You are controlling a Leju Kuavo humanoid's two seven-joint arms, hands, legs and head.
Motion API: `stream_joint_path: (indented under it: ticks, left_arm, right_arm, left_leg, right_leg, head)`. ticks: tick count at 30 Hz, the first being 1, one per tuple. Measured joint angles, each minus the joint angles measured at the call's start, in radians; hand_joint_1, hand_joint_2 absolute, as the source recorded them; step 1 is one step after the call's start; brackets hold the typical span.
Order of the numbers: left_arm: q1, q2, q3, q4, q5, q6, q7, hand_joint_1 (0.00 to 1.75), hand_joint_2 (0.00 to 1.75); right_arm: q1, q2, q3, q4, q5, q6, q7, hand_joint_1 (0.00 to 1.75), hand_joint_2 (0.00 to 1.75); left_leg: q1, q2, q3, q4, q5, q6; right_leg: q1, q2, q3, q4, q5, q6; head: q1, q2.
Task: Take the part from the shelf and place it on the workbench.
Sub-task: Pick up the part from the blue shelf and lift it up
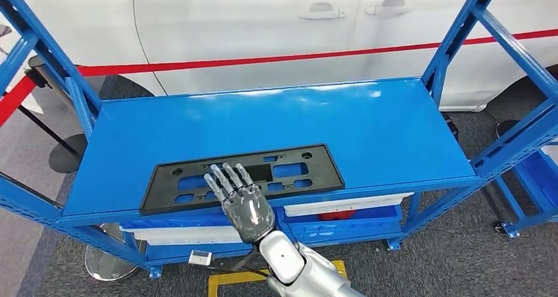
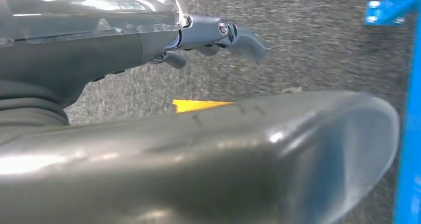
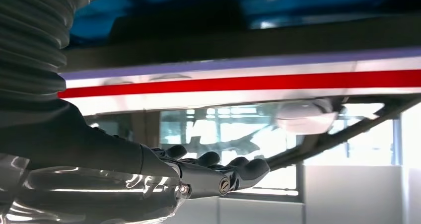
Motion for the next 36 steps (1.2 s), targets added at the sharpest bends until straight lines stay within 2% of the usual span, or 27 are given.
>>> stream_joint_path:
  ticks: [2,4,5,6,7,8,9,11,12,15,17,19,20,21,22,24,26,29,31,32,34,35,36]
  left_arm:
    - [-0.004,0.006,-0.010,0.001,0.000,-0.003,0.000,0.00,0.00]
    - [-0.006,0.013,-0.019,0.002,0.000,-0.009,0.000,0.00,0.00]
    - [-0.006,0.017,-0.025,0.003,0.000,-0.012,0.000,0.00,0.00]
    - [-0.006,0.021,-0.030,0.003,0.001,-0.015,0.000,0.00,0.00]
    - [-0.005,0.025,-0.035,0.004,0.002,-0.016,0.000,0.00,0.00]
    - [-0.006,0.028,-0.039,0.004,0.003,-0.016,0.000,0.00,0.00]
    - [-0.006,0.031,-0.043,0.005,0.004,-0.016,0.000,0.00,0.00]
    - [-0.009,0.036,-0.052,0.006,0.005,-0.017,-0.001,0.00,0.00]
    - [-0.010,0.038,-0.057,0.006,0.005,-0.018,-0.002,0.00,0.00]
    - [-0.011,0.042,-0.074,0.006,0.009,-0.025,-0.004,0.00,0.00]
    - [-0.014,0.044,-0.083,0.006,0.014,-0.029,-0.007,0.00,0.00]
    - [-0.016,0.047,-0.088,0.007,0.020,-0.030,-0.010,0.00,0.00]
    - [-0.016,0.048,-0.091,0.007,0.023,-0.030,-0.011,0.00,0.00]
    - [-0.016,0.049,-0.094,0.008,0.026,-0.030,-0.012,0.00,0.00]
    - [-0.016,0.049,-0.097,0.008,0.028,-0.030,-0.012,0.00,0.00]
    - [-0.017,0.049,-0.103,0.008,0.032,-0.030,-0.013,0.00,0.00]
    - [-0.019,0.049,-0.107,0.008,0.035,-0.028,-0.013,0.00,0.00]
    - [-0.019,0.050,-0.109,0.009,0.043,-0.024,-0.012,0.00,0.00]
    - [-0.019,0.052,-0.110,0.010,0.052,-0.020,-0.011,0.00,0.00]
    - [-0.019,0.053,-0.110,0.010,0.056,-0.018,-0.011,0.00,0.00]
    - [-0.018,0.053,-0.110,0.010,0.062,-0.016,-0.010,0.00,0.00]
    - [-0.017,0.053,-0.110,0.010,0.067,-0.016,-0.010,0.00,0.00]
    - [-0.015,0.053,-0.111,0.010,0.073,-0.015,-0.010,0.00,0.00]
  right_arm:
    - [-0.016,0.004,-0.027,0.014,0.000,0.017,0.012,0.00,1.75]
    - [-0.033,0.006,-0.053,0.030,0.000,0.056,0.029,0.00,1.75]
    - [-0.039,0.005,-0.067,0.037,0.000,0.076,0.034,0.00,1.75]
    - [-0.046,0.004,-0.082,0.043,0.000,0.091,0.036,0.00,1.75]
    - [-0.052,0.003,-0.096,0.048,0.000,0.099,0.035,0.00,1.75]
    - [-0.058,0.003,-0.108,0.052,0.000,0.103,0.033,0.00,1.75]
    - [-0.064,0.002,-0.119,0.057,0.000,0.111,0.034,0.00,1.75]
    - [-0.079,0.001,-0.137,0.067,0.000,0.141,0.039,0.03,1.75]
    - [-0.088,0.000,-0.147,0.074,0.000,0.165,0.042,0.44,1.75]
    - [-0.127,-0.003,-0.180,0.098,0.000,0.257,0.030,1.71,1.75]
    - [-0.154,-0.005,-0.194,0.117,0.000,0.306,0.014,1.75,1.75]
    - [-0.164,-0.007,-0.203,0.136,0.000,0.328,-0.003,1.75,1.75]
    - [-0.165,-0.008,-0.205,0.144,0.000,0.332,-0.010,1.75,1.75]
    - [-0.164,-0.008,-0.207,0.152,0.000,0.334,-0.015,1.75,1.75]
    - [-0.164,-0.008,-0.209,0.157,0.000,0.334,-0.018,1.75,1.75]
    - [-0.167,-0.008,-0.213,0.164,0.000,0.334,-0.022,1.75,1.75]
    - [-0.169,-0.006,-0.216,0.169,0.000,0.331,-0.029,1.75,1.75]
    - [-0.168,-0.003,-0.224,0.177,-0.004,0.310,-0.038,1.75,1.75]
    - [-0.166,-0.002,-0.228,0.182,-0.005,0.288,-0.045,1.75,1.75]
    - [-0.164,-0.002,-0.229,0.184,-0.005,0.278,-0.049,1.75,1.75]
    - [-0.158,-0.001,-0.230,0.188,-0.006,0.262,-0.056,1.75,1.75]
    - [-0.153,-0.001,-0.233,0.189,-0.009,0.252,-0.064,1.75,1.75]
    - [-0.145,-0.001,-0.238,0.188,-0.019,0.238,-0.076,1.75,1.75]
  left_leg:
    - [0.003,0.002,-0.041,0.084,-0.046,-0.008]
    - [0.008,0.002,-0.109,0.196,-0.097,-0.017]
    - [0.010,0.003,-0.131,0.222,-0.102,-0.021]
    - [0.013,0.003,-0.137,0.214,-0.085,-0.023]
    - [0.015,0.003,-0.125,0.171,-0.050,-0.026]
    - [0.017,0.003,-0.102,0.105,-0.006,-0.028]
    - [0.016,0.004,-0.082,0.045,0.019,-0.027]
    - [0.012,0.006,-0.062,-0.017,0.034,-0.015]
    - [0.008,0.005,-0.063,-0.018,0.031,-0.005]
    - [0.014,0.006,-0.057,-0.026,0.058,0.019]
    - [0.017,0.008,-0.056,-0.031,0.063,0.028]
    - [0.017,0.008,-0.057,-0.031,0.063,0.031]
    - [0.017,0.008,-0.057,-0.031,0.062,0.031]
    - [0.016,0.007,-0.057,-0.030,0.062,0.031]
    - [0.016,0.006,-0.056,-0.030,0.061,0.030]
    - [0.015,0.003,-0.052,-0.030,0.058,0.026]
    - [0.011,0.002,-0.051,-0.029,0.054,0.017]
    - [0.011,0.002,-0.048,-0.034,0.052,0.002]
    - [0.013,0.003,-0.058,-0.006,0.030,-0.008]
    - [0.014,0.003,-0.076,0.035,0.006,-0.012]
    - [0.016,0.003,-0.135,0.155,-0.049,-0.018]
    - [0.017,0.003,-0.159,0.201,-0.062,-0.021]
    - [0.018,0.003,-0.171,0.221,-0.059,-0.023]
  right_leg:
    - [-0.005,-0.001,0.013,-0.007,-0.002,-0.003]
    - [-0.005,-0.001,0.013,-0.006,-0.005,-0.005]
    - [-0.005,0.000,0.014,-0.005,-0.008,-0.005]
    - [-0.006,0.001,0.014,-0.002,-0.010,-0.003]
    - [-0.007,0.003,0.015,0.001,-0.013,0.000]
    - [-0.009,0.004,0.016,0.006,-0.017,0.003]
    - [-0.010,0.005,0.016,0.012,-0.020,0.008]
    - [-0.010,0.004,0.012,0.019,-0.024,0.021]
    - [-0.009,0.004,0.011,0.020,-0.025,0.027]
    - [-0.008,0.003,0.009,0.032,-0.038,0.045]
    - [-0.011,0.003,-0.025,0.107,-0.084,0.055]
    - [-0.014,0.002,-0.089,0.236,-0.142,0.062]
    - [-0.016,0.002,-0.113,0.281,-0.153,0.064]
    - [-0.016,0.002,-0.119,0.290,-0.144,0.064]
    - [-0.017,0.002,-0.106,0.259,-0.117,0.063]
    - [-0.015,0.002,-0.041,0.124,-0.050,0.055]
    - [-0.010,0.003,0.004,0.030,-0.022,0.046]
    - [-0.008,0.002,0.013,0.008,-0.022,0.032]
    - [-0.014,0.001,0.022,-0.004,-0.017,0.020]
    - [-0.016,0.000,0.026,-0.009,-0.016,0.015]
    - [-0.014,0.000,0.027,-0.010,-0.017,0.008]
    - [-0.013,0.000,0.027,-0.009,-0.018,0.007]
    - [-0.012,0.000,0.028,-0.008,-0.019,0.007]
  head:
    - [-0.001,0.000]
    - [-0.001,0.000]
    - [-0.001,0.000]
    - [-0.001,0.000]
    - [-0.001,0.000]
    - [-0.001,0.000]
    - [-0.001,0.000]
    - [-0.001,0.000]
    - [-0.001,0.000]
    - [0.001,0.000]
    - [0.003,0.000]
    - [0.004,0.000]
    - [0.004,0.000]
    - [0.004,0.000]
    - [0.004,0.000]
    - [0.004,0.000]
    - [0.004,0.000]
    - [0.004,0.000]
    - [0.003,0.000]
    - [0.002,0.000]
    - [0.001,0.000]
    - [0.001,0.000]
    - [0.002,0.000]
